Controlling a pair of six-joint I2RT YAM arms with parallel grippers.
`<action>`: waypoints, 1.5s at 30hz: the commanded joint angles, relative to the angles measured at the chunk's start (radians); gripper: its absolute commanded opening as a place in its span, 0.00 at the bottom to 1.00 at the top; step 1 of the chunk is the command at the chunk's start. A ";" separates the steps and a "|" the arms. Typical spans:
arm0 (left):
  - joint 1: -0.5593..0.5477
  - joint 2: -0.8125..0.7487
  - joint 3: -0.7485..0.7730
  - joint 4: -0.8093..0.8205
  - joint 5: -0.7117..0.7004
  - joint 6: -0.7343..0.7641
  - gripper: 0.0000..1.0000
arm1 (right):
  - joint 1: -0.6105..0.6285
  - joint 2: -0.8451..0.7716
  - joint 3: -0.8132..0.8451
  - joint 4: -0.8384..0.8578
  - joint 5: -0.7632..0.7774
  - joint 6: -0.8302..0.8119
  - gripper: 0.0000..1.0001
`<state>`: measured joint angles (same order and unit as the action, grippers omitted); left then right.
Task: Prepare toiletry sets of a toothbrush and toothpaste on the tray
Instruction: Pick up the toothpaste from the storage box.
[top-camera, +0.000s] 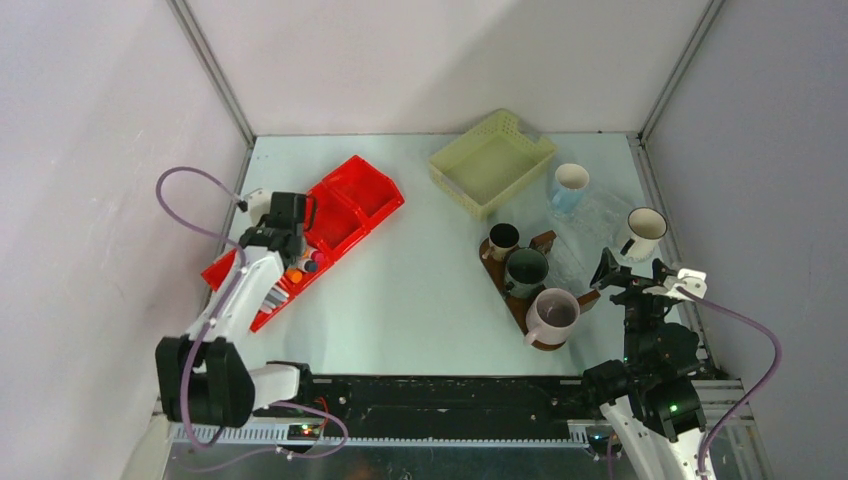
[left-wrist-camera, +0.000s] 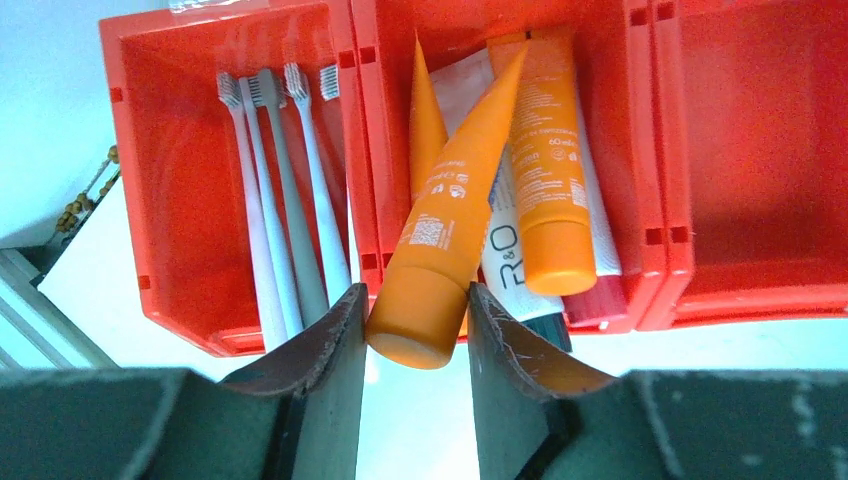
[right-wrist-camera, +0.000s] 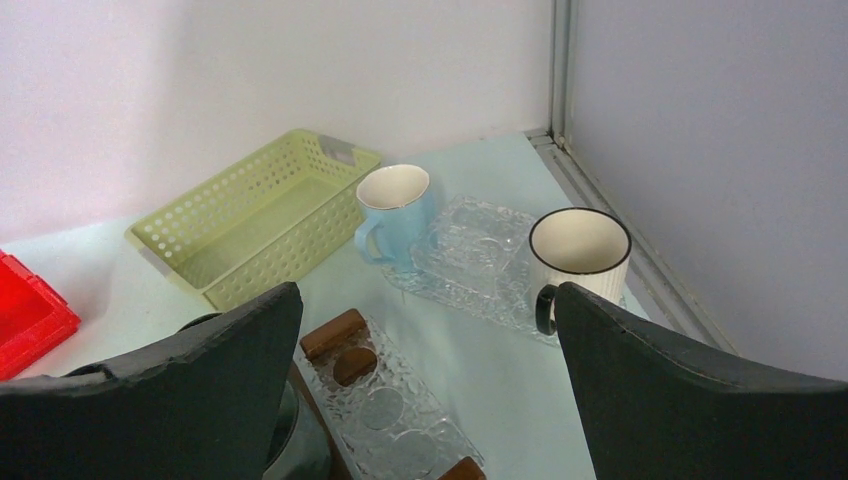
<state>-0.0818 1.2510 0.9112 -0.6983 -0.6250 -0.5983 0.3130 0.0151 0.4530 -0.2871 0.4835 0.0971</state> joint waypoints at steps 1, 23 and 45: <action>0.006 -0.117 0.039 0.000 0.022 0.025 0.00 | 0.000 -0.031 0.024 0.046 -0.051 -0.005 0.99; 0.005 -0.446 0.048 0.151 0.182 0.099 0.00 | 0.000 0.455 0.318 -0.040 -0.635 0.095 1.00; -0.031 -0.579 -0.142 0.703 0.803 -0.161 0.00 | 0.203 1.047 0.348 0.679 -0.926 0.585 0.93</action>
<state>-0.0898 0.6647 0.8024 -0.2272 0.0265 -0.6464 0.5022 1.0031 0.7624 0.1516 -0.4271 0.5407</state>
